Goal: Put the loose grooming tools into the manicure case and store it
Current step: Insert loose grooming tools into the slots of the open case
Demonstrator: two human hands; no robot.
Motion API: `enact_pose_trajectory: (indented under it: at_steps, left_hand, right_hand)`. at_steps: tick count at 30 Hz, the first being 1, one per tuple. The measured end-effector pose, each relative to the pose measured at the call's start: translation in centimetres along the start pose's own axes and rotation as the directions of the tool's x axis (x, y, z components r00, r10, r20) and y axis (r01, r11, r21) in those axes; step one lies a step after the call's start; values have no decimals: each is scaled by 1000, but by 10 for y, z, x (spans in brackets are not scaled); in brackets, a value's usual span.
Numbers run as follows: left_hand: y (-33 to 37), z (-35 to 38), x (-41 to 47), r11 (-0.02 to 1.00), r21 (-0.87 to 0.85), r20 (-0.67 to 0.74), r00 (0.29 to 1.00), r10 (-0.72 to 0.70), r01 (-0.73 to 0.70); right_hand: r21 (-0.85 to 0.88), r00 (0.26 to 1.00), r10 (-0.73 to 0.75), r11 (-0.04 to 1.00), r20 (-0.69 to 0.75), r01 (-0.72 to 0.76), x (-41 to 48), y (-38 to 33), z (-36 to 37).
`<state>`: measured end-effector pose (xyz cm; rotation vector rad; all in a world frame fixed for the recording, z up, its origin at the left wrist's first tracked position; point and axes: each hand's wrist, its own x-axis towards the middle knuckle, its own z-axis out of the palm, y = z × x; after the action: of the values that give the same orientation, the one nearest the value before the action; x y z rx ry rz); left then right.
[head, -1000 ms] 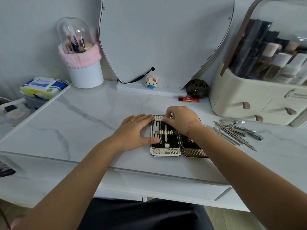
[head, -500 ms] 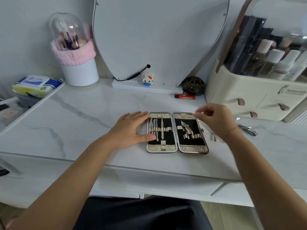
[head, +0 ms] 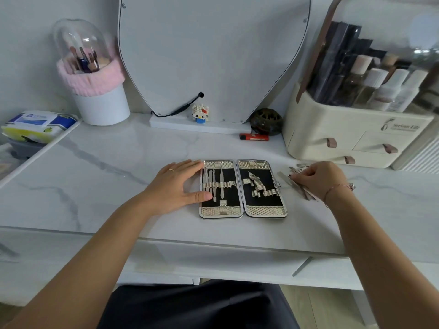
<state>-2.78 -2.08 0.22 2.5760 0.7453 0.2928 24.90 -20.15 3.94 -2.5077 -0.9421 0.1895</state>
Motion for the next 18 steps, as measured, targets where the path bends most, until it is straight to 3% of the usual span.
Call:
enact_pose_trajectory:
  at_steps: [8, 11, 13, 15, 18]
  left_hand:
    - [0, 0, 0, 1000, -8, -2, 1000, 3, -3]
    - [0, 0, 1, 1000, -10, 1, 1000, 4, -4]
    - [-1, 0, 1, 1000, -10, 3, 1000, 5, -5]
    - [-1, 0, 2, 1000, -6, 1, 1000, 9, -9]
    - [-1, 0, 1, 1000, -4, 4, 1000, 9, -9]
  right_hand:
    - [43, 1000, 9, 999, 25, -10, 5, 1, -1]
    - [185, 999, -41, 982, 1, 40, 4, -2, -6]
    - [413, 996, -81, 909, 39, 57, 3, -13, -8]
    - [647, 978, -154, 762, 144, 24, 1, -33, -7]
    - [740, 927, -282, 673, 249, 6, -2, -66, 3]
